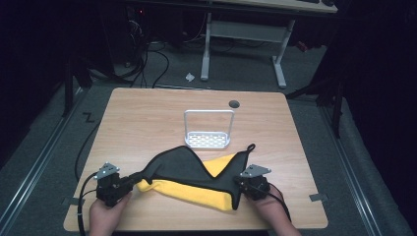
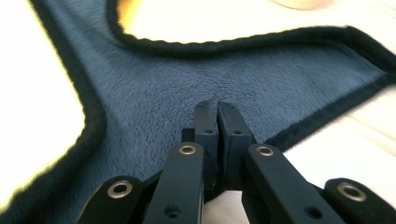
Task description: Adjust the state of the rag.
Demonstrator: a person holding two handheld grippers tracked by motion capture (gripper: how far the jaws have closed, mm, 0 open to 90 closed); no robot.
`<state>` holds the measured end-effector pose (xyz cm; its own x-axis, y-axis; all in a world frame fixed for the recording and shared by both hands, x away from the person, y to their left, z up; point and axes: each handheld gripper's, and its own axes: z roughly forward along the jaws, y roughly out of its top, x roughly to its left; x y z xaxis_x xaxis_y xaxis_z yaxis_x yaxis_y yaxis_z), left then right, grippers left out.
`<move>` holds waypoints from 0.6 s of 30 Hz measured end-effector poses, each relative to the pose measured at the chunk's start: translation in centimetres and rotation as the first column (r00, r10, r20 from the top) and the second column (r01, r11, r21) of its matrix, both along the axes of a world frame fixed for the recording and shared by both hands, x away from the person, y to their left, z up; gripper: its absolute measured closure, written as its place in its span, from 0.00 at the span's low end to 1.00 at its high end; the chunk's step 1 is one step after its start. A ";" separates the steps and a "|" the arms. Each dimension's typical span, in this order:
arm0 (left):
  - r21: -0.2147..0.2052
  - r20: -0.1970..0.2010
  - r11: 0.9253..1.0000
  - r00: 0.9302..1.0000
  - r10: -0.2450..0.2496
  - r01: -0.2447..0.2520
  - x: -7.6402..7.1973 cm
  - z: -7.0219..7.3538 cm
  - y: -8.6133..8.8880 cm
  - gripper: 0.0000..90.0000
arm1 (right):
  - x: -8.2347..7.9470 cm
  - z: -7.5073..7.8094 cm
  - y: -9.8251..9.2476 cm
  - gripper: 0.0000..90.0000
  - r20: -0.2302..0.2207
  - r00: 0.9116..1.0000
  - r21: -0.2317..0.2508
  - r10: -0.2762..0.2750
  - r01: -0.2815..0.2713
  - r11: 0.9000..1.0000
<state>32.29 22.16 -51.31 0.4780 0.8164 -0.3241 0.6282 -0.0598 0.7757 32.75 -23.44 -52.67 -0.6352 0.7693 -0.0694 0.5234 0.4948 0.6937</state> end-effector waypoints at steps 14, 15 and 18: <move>0.024 -0.035 0.999 0.999 -0.033 0.034 -3.4 0.2 0.9 0.76 | 3.5 0.1 -1.8 0.97 0.012 0.997 -0.029 -0.076 0.077 0.997; -0.003 -0.014 1.000 1.000 -0.024 0.024 -3.4 0.8 1.1 0.76 | 3.6 0.1 -1.8 0.97 0.011 0.997 -0.030 -0.079 0.079 0.996; -0.010 0.036 0.999 0.999 -0.034 0.034 -2.4 2.0 0.5 0.77 | 3.5 0.1 -2.0 0.96 0.007 0.996 -0.015 -0.085 0.085 0.996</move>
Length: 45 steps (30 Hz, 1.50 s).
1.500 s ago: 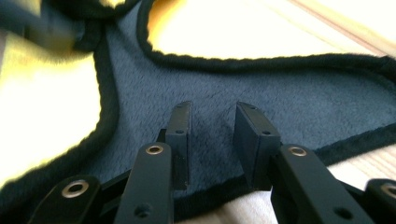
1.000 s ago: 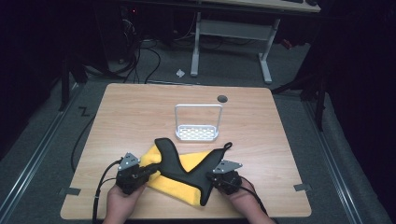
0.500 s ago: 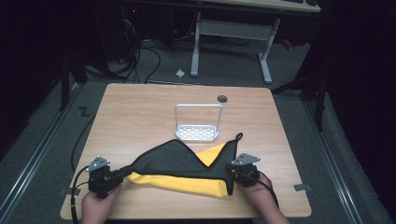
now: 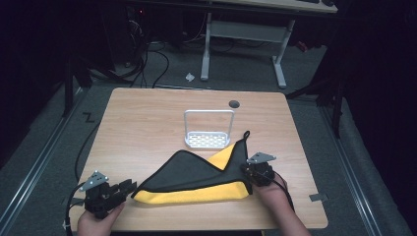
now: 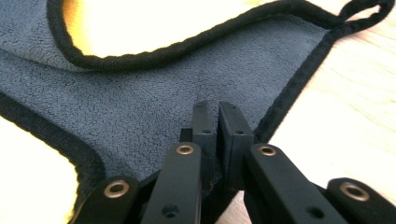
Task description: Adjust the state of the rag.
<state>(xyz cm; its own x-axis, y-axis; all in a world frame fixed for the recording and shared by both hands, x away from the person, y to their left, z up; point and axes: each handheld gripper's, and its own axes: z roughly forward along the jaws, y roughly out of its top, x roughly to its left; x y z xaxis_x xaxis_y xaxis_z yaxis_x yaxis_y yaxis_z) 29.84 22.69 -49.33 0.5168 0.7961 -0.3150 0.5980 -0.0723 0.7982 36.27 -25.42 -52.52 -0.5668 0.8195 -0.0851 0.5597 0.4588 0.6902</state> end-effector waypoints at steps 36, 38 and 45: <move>0.156 -0.100 0.966 0.976 -0.193 0.207 7.1 -0.9 -8.6 0.93 | -0.9 -0.3 -0.4 0.96 -0.006 1.000 0.050 0.005 -0.005 0.999; 0.196 -0.126 0.949 0.967 -0.223 0.245 8.3 -1.6 -10.9 0.94 | -0.9 -0.3 -0.4 0.96 -0.003 1.000 0.048 0.007 -0.007 0.999; 0.268 -0.143 0.936 0.970 -0.195 0.228 9.7 -2.9 -12.8 1.00 | -1.0 -0.3 -0.4 0.96 -0.004 1.000 0.051 0.005 -0.005 0.999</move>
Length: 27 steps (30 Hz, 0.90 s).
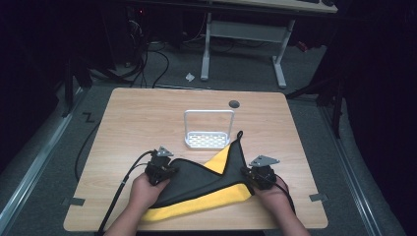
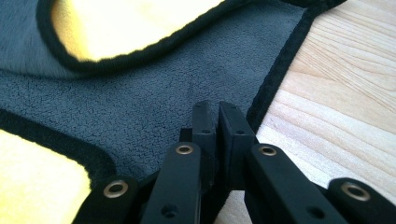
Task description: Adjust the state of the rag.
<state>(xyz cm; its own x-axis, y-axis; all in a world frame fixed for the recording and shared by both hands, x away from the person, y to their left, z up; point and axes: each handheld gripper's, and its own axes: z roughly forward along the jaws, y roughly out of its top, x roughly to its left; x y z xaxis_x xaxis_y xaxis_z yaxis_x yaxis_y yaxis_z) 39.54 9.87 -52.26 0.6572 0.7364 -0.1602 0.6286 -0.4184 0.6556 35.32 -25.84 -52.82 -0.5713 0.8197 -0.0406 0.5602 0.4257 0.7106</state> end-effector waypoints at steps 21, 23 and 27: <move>-0.092 0.038 0.961 0.964 0.264 -0.260 1.9 0.6 6.7 0.89 | -2.6 0.5 -2.1 0.92 -0.009 0.999 0.010 -0.052 0.052 0.999; -0.122 0.044 0.963 0.968 0.248 -0.241 -0.2 1.3 7.5 0.88 | -3.2 1.1 -2.1 0.90 -0.010 0.999 0.058 -0.052 0.052 0.997; -0.193 0.025 0.953 0.970 0.242 -0.233 -5.7 1.4 9.6 0.88 | -5.5 2.7 -1.1 0.84 0.035 0.999 0.093 -0.016 0.013 0.996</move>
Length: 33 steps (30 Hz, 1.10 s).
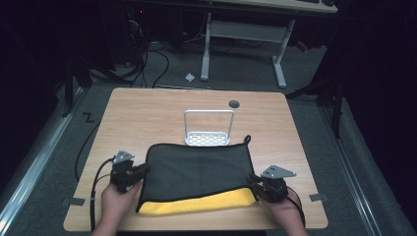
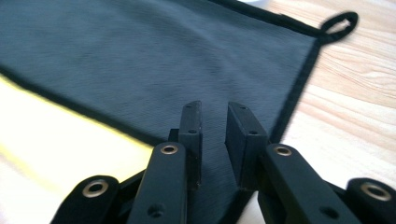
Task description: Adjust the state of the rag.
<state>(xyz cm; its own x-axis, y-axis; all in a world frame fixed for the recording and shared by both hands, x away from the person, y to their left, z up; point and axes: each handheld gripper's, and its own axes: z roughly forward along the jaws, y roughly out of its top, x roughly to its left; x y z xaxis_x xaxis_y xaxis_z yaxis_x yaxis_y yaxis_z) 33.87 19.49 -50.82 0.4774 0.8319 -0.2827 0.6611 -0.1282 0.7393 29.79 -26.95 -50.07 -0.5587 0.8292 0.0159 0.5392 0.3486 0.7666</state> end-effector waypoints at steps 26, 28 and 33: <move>-0.038 -0.061 0.999 0.998 0.000 -0.003 -7.3 -2.6 0.6 0.92 | -0.8 -2.0 -0.3 0.97 -0.065 0.997 -0.017 0.029 -0.030 0.999; -0.046 -0.058 0.999 0.998 0.001 -0.003 -8.2 -2.5 0.7 0.91 | -1.7 -1.8 -0.1 0.97 -0.062 0.997 -0.018 0.049 -0.050 0.999; -0.060 -0.064 0.998 0.998 -0.001 -0.003 -9.1 -2.5 0.8 0.88 | -3.5 -1.4 0.3 0.97 -0.041 0.995 -0.017 0.087 -0.087 0.996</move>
